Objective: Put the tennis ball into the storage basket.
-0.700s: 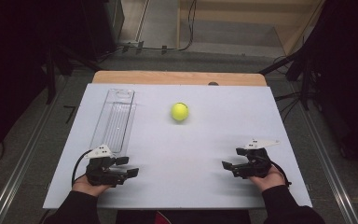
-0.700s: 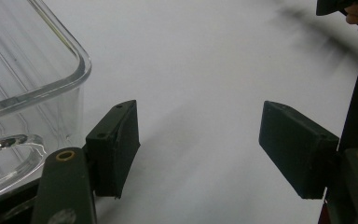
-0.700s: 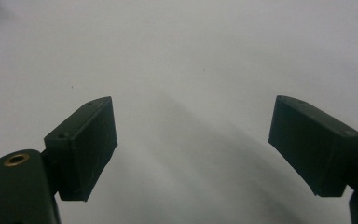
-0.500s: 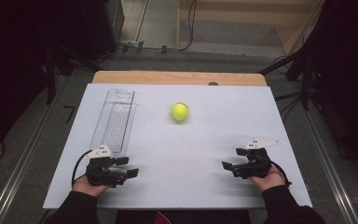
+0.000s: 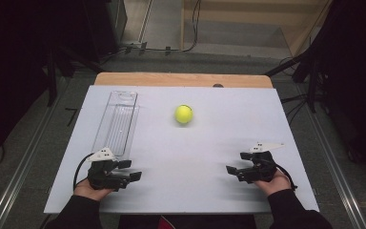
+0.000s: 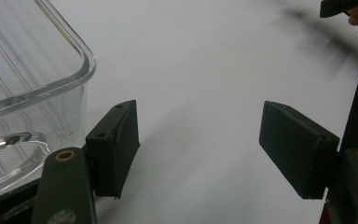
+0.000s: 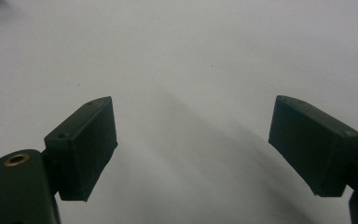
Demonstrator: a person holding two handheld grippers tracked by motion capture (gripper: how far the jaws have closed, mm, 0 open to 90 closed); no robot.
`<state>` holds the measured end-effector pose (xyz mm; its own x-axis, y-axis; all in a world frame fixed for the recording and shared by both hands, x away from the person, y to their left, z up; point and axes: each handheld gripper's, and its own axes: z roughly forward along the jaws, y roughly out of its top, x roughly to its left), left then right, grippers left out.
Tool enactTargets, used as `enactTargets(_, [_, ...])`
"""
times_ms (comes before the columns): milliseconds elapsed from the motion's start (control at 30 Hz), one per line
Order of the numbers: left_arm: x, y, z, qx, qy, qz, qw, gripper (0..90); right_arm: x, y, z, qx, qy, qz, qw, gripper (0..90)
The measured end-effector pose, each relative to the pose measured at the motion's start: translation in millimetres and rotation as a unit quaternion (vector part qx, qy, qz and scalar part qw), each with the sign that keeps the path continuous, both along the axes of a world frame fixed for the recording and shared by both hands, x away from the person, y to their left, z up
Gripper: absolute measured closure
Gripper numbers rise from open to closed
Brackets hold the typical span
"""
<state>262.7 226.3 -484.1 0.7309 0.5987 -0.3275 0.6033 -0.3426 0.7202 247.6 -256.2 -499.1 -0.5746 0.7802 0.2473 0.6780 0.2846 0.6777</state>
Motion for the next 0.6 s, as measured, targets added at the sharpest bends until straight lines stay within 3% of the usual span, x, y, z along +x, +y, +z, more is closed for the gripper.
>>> enactTargets(600, [0.3,0.6,-0.5,0.002,-0.005,-0.003,1.0000,29.2,-0.7,0.0,-0.5,0.001,0.007,0.002,1.0000,13.3])
